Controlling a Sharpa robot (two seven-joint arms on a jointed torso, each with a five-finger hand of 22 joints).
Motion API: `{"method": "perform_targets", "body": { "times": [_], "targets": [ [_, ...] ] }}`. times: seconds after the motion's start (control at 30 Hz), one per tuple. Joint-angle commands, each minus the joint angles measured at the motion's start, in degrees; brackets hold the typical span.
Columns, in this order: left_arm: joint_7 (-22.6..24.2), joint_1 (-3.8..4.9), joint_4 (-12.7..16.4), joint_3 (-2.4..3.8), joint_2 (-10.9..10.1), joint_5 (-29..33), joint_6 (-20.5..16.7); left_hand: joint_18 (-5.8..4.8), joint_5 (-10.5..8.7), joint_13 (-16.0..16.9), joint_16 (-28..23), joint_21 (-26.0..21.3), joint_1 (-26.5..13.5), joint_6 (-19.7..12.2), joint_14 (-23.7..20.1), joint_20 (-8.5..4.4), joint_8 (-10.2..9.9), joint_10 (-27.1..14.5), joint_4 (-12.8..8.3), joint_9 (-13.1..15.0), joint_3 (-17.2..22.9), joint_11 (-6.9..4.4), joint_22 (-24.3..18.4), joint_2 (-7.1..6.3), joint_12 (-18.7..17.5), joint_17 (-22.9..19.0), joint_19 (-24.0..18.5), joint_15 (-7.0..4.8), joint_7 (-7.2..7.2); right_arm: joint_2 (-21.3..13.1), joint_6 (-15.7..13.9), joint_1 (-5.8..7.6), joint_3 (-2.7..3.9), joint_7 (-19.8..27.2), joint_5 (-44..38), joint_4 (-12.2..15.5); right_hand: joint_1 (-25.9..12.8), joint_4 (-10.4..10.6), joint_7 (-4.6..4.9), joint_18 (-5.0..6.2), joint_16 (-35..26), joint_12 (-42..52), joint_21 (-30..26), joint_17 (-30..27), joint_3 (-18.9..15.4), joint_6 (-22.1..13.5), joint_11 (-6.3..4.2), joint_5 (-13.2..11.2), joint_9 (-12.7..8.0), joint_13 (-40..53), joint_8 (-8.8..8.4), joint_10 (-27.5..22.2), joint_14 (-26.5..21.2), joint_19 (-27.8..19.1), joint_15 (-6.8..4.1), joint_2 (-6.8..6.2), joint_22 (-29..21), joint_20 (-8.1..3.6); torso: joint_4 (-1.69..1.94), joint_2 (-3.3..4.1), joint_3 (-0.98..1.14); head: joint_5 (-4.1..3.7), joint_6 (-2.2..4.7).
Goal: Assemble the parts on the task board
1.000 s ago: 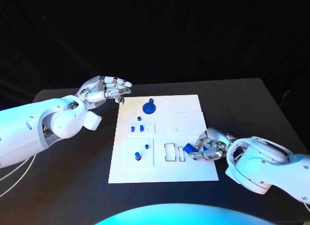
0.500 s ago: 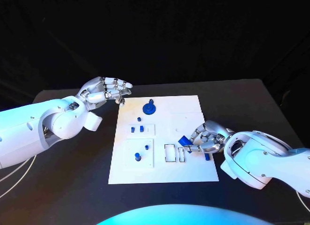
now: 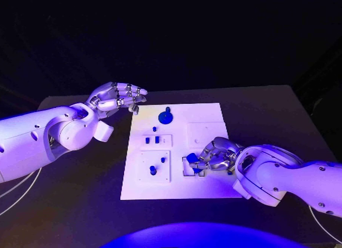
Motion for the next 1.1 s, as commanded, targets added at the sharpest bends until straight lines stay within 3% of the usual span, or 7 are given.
{"method": "perform_targets", "body": {
  "times": [0.03,0.27,0.6,0.77,0.87,0.93,1.1],
  "targets": [
    [0.22,-0.05,0.19,0.03,0.09,0.26,0.96,0.88,0.3,-0.09,-0.16,-0.33,-0.47,-0.56,-0.23,0.23,0.38,-0.47,0.29,-0.09,0.03,0.03,-0.08,0.07,0.22,0.01,0.12,0.27,0.02,0.59,2.33,-0.18,0.0,-0.81,0.38,-0.42,-2.28,-0.07,-1.41,-0.81,0.19,-0.64,0.25,15.06,-1.35,1.5,-0.36,2.15,0.74,14.17,0.5,5.25,5.98,5.99,-0.42,-0.82,15.1,-0.31,-0.03,-0.01,0.0,0.33,-0.12],
    [0.23,-0.05,0.23,0.03,0.05,0.28,0.97,0.88,0.31,-0.1,-0.16,-0.34,-0.49,-0.56,-0.24,0.22,0.39,-0.48,0.31,-0.09,0.04,0.03,-0.09,0.09,0.23,0.01,0.12,0.28,0.02,1.7,1.02,-0.27,0.0,-1.41,-1.83,-1.57,-2.89,-0.05,-1.48,-0.81,0.19,-0.66,0.25,15.06,-1.83,1.67,-0.45,2.61,0.88,14.17,0.77,5.25,5.98,5.99,-0.5,-0.92,15.1,-0.35,0.01,0.0,0.02,0.48,-0.06],
    [0.23,-0.05,0.23,0.03,0.02,0.3,0.94,0.89,0.33,-0.11,-0.16,-0.36,-0.52,-0.58,-0.24,0.23,0.43,-0.5,0.37,-0.1,0.1,0.03,-0.11,0.2,0.26,0.01,0.13,0.28,0.02,3.03,2.69,-0.33,0.0,0.31,-1.45,-2.71,-4.44,-0.02,-1.61,-0.81,0.19,-0.63,0.25,15.06,-3.32,1.69,-0.57,1.36,1.15,14.22,1.27,5.29,5.98,5.99,-0.62,-1.16,15.1,-0.45,-0.02,0.0,0.08,0.87,-0.33],
    [0.21,-0.05,0.23,0.03,-0.02,0.3,0.93,0.89,0.33,-0.11,-0.16,-0.36,-0.52,-0.58,-0.24,0.23,0.43,-0.5,0.37,-0.1,0.1,0.03,-0.11,0.2,0.26,0.01,0.13,0.28,0.02,3.65,1.98,-0.39,-0.01,0.22,-2.64,-3.44,-5.29,0.01,-1.66,-0.81,0.19,-0.71,0.25,15.06,-4.85,1.47,-0.6,-1.24,1.43,14.18,1.73,5.26,5.98,5.99,-0.66,-0.65,15.1,-0.5,-0.06,-0.02,0.04,0.79,-0.19],
    [0.21,-0.05,0.24,0.03,-0.05,0.3,0.91,0.89,0.33,-0.11,-0.16,-0.36,-0.52,-0.58,-0.24,0.23,0.43,-0.5,0.37,-0.1,0.1,0.03,-0.11,0.2,0.26,0.01,0.13,0.28,0.02,3.92,2.38,-0.4,-0.01,0.55,-4.03,-3.82,-7.29,0.14,-1.69,-0.81,0.19,-0.74,0.25,15.06,-7.22,1.3,-0.59,-5.98,1.73,14.19,2.26,5.27,5.98,5.99,-0.67,-0.11,15.1,-0.51,-0.06,-0.01,0.02,0.73,-0.15],
    [0.21,-0.05,0.25,0.03,-0.06,0.31,0.92,0.89,0.33,-0.11,-0.16,-0.36,-0.52,-0.58,-0.24,0.23,0.43,-0.5,0.37,-0.1,0.1,0.03,-0.11,0.2,0.26,0.01,0.13,0.28,0.02,4.04,2.68,-0.42,-0.01,0.78,-5.08,-3.97,-8.67,0.18,-1.63,-0.81,0.19,-0.86,0.25,15.06,-8.47,1.11,-0.57,-7.47,1.84,14.11,2.43,5.19,5.98,5.99,-0.64,-0.19,15.1,-0.49,-0.03,0.01,0.01,0.76,-0.12],
    [0.19,-0.05,0.27,0.03,-0.12,0.32,0.92,0.89,0.35,-0.11,-0.16,-0.38,-0.53,-0.58,-0.25,0.23,0.46,-0.52,0.4,-0.11,0.15,0.03,-0.13,0.28,0.29,0.02,0.14,0.28,0.01,4.33,3.32,-0.56,-0.01,1.21,-7.92,-4.29,-12.02,0.27,-1.52,-0.81,0.19,-1.14,0.25,15.06,-10.82,0.69,-0.49,-8.26,2.05,13.93,2.75,5.03,5.98,5.99,-0.55,-1.51,15.1,-0.42,-0.02,-0.02,0.03,0.85,-0.17]
  ]
}}
